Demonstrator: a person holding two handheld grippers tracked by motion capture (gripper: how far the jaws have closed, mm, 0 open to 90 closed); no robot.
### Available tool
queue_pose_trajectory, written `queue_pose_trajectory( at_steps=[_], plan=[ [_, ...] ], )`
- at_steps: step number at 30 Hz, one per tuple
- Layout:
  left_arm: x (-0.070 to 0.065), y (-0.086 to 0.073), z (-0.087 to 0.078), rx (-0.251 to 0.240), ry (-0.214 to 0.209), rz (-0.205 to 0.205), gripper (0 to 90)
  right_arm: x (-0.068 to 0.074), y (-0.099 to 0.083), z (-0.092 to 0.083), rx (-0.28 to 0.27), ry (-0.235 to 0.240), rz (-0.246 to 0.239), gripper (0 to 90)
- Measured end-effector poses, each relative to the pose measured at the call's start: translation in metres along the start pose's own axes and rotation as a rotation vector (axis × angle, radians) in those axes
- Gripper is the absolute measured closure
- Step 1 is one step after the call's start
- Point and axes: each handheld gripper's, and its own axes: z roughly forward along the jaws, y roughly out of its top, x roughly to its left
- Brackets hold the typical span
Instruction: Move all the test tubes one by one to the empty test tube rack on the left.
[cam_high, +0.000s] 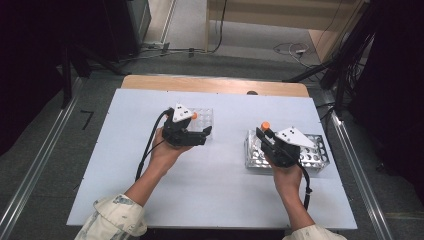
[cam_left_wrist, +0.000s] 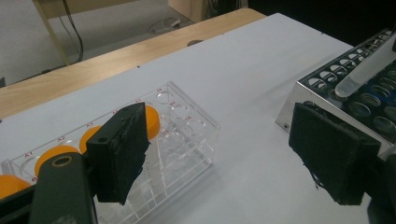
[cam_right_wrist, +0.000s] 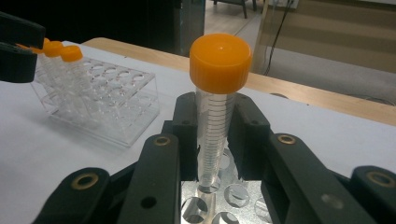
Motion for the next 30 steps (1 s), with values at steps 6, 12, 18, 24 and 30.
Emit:
queue_pose_trajectory(
  at_steps=[6, 12, 18, 24, 30],
  plan=[
    [-0.001, 0.002, -0.003, -0.012, -0.01, -0.002, 20.5, 0.005, 0.005, -0.006, -0.016, 0.016, -0.009, 71.5],
    [-0.003, 0.007, -0.012, -0.046, -0.039, -0.015, 20.6, 0.017, 0.002, -0.002, 0.01, 0.08, -0.025, 71.5],
    [-0.012, 0.009, -0.016, -0.057, -0.078, -0.003, 20.5, 0.032, -0.003, 0.004, 0.039, 0.138, -0.039, 71.5],
    [-0.024, 0.009, -0.014, -0.043, -0.156, 0.009, 20.5, 0.047, -0.009, 0.013, 0.077, 0.18, -0.076, 71.5],
    [-0.037, 0.009, -0.016, -0.05, -0.25, 0.04, 28.1, 0.055, -0.013, 0.017, 0.106, 0.217, -0.081, 71.4]
  ],
)
